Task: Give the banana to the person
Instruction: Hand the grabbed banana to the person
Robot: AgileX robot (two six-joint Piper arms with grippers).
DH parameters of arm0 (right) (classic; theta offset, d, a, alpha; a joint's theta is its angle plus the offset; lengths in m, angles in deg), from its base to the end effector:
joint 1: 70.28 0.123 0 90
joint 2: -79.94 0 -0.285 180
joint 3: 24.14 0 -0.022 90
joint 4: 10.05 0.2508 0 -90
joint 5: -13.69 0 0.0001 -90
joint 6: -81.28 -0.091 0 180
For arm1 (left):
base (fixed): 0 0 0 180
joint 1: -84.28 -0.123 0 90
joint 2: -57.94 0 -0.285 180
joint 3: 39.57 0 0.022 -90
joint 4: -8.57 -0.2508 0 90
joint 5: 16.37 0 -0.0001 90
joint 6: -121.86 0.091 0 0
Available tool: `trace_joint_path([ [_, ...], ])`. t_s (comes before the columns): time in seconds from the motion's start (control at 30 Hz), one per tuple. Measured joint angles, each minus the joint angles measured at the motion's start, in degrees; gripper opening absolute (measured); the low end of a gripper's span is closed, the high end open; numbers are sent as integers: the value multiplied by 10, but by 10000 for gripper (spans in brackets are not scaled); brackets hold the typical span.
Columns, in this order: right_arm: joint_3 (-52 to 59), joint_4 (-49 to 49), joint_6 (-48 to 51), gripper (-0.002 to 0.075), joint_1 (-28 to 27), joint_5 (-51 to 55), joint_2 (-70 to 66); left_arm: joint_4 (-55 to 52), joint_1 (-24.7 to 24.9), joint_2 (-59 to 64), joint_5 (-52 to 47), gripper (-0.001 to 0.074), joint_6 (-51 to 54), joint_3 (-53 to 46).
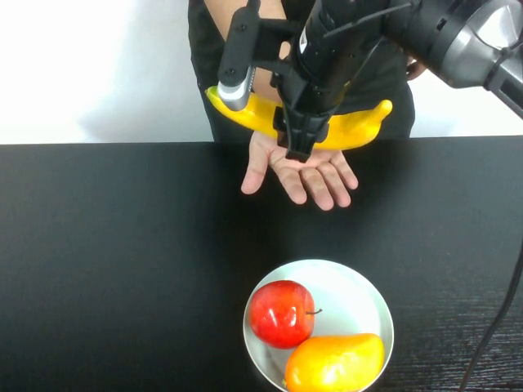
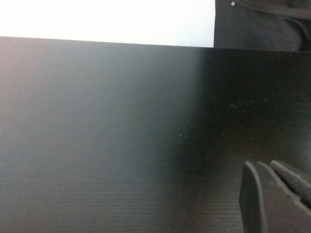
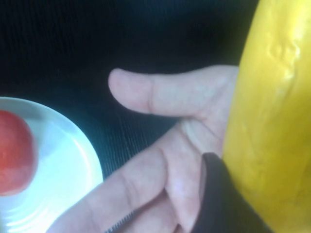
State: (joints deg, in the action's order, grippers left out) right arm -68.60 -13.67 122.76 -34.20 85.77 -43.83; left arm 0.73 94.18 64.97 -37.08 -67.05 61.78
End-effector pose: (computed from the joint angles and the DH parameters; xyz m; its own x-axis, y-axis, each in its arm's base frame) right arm 0.3623 0.2572 0.3483 -0.1400 -0.9380 -0.3172 -0.8957 0.2566 -0.3632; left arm 0.0528 -0.0047 0.1732 -0.2784 0.0208 -0.9602 0.1185 0.9929 -0.0129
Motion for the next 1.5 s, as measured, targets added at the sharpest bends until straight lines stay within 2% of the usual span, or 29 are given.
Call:
trace_joint_path([
  [0.17,-1,-4,-3,288,0,0,-2,0,0,0,0,-3,0,0],
  [0.37,-1,-23,-43,434,0,0,-4,0,0,0,0,-3,0,0],
  [0.47,-1,-34,-64,463,0,0,-2,0,0,0,0,-3,0,0],
  [0.8,-1,-35,-95,470,0,0,43,0,0,0,0,-3,0,0],
  [1.2,6,-32,-115,468,0,0,35,0,0,0,0,-3,0,0],
  [1.33,6,-32,-135,410,0,0,35,0,0,0,0,-3,0,0],
  [1.5,18,-27,-221,172,0,-1,60,0,0,0,0,-3,0,0],
])
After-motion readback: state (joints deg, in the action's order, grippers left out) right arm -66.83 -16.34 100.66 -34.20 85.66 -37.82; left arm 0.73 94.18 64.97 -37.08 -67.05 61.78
